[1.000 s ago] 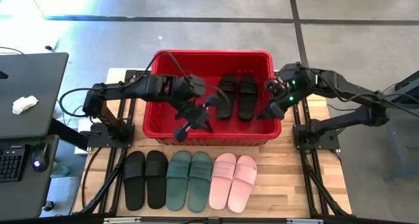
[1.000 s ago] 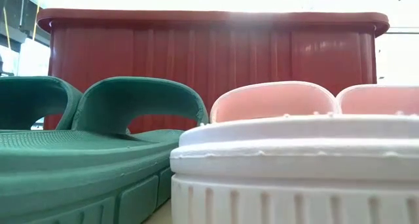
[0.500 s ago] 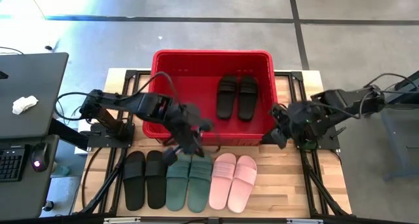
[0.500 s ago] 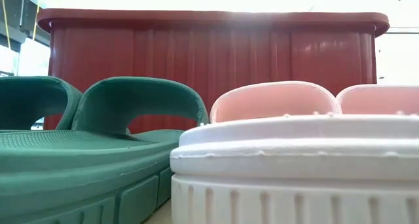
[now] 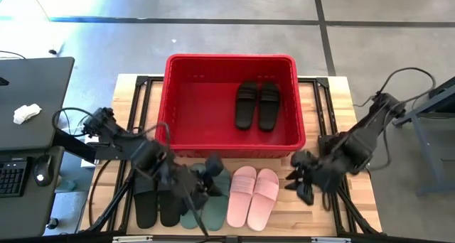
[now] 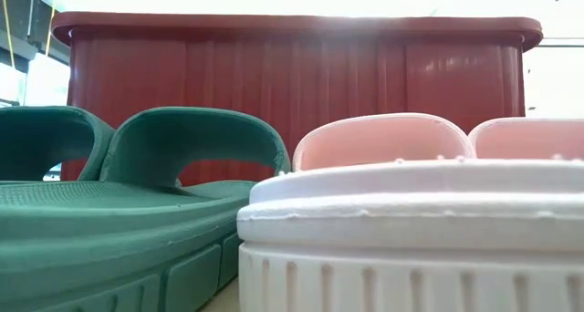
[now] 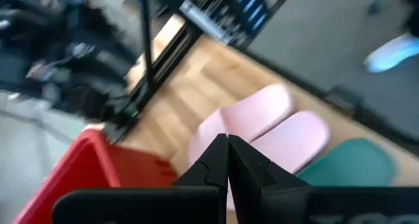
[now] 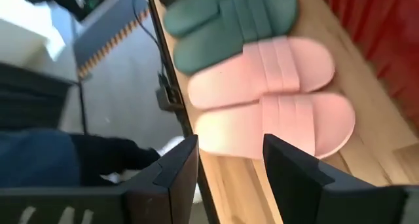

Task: Pick and place slides into bin
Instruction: Put the pink slide into the red bin

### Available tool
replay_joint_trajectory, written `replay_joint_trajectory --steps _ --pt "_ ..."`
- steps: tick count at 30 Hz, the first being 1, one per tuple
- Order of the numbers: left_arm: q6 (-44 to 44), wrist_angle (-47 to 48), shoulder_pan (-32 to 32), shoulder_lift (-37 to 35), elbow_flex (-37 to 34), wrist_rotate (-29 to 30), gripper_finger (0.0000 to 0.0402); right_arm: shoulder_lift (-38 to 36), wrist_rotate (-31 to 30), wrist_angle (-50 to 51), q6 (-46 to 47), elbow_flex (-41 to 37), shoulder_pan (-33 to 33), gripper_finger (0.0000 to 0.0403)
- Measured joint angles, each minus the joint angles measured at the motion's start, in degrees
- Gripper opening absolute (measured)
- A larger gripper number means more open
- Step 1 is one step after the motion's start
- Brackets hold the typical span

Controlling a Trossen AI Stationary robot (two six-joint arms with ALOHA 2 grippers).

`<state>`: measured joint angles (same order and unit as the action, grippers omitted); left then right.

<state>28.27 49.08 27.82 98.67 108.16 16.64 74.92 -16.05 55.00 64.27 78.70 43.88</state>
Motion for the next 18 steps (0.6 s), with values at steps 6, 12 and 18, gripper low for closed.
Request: replay_joint_trajectory --steps 6,12,18 --pt "1.0 -0.2 2.9 6.1 0.0 7.2 0.0001 7.6 0.1 0.8 0.0 0.0 3.0 0.0160" --pt "0.4 0.1 2.4 13.2 0.0 6.1 0.0001 14.5 2.9 2.3 0.9 0.0 4.1 0.0160" --pt "-0.6 -0.3 2.6 17.5 0.0 5.0 0.0046 19.3 5.2 3.1 2.8 0.0 4.7 0.0160"
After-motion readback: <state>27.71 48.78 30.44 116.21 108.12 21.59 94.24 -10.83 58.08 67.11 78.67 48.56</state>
